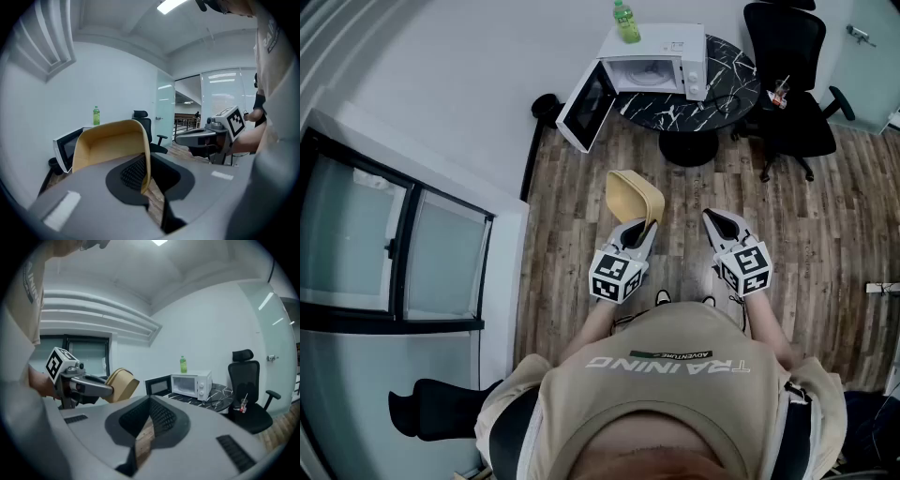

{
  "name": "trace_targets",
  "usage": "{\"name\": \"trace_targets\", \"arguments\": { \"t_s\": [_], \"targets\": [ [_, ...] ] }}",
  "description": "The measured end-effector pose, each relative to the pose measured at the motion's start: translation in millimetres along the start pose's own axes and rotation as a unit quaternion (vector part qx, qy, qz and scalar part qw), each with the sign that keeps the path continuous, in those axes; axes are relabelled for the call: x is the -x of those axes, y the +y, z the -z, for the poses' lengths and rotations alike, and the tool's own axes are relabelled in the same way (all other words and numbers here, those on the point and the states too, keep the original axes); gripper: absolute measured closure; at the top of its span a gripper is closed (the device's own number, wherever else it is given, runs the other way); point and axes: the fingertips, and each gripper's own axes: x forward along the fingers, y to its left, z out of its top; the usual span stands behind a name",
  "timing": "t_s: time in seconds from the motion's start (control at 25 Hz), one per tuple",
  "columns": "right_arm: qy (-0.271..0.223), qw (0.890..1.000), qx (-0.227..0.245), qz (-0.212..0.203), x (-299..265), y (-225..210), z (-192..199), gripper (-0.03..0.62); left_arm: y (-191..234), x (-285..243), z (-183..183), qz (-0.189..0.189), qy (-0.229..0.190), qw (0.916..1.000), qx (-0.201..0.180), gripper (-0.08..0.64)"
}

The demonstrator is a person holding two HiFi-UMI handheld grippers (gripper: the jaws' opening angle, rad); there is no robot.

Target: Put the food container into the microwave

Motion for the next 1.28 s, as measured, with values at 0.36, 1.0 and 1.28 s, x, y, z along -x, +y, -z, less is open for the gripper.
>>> {"name": "trace_targets", "arguments": {
  "t_s": [0.36, 1.0, 1.28],
  "targets": [
    [-0.008, 1.000, 0.018, 0.004, -18, 6, -22, 0.584, 26, 7, -10, -0.003, -0.013, 0.9999, 0.002, 0.531],
    [0.015, 0.999, -0.004, 0.032, -76, 17, -8, 0.583, 96, 11, 0, 0.011, -0.017, 0.9995, -0.026, 0.531],
    [0.037, 0.997, -0.019, 0.058, -94, 27, 10, 0.583, 96, -3, 36, 0.083, 0.004, 0.9957, 0.040, 0.531]
  ]
}}
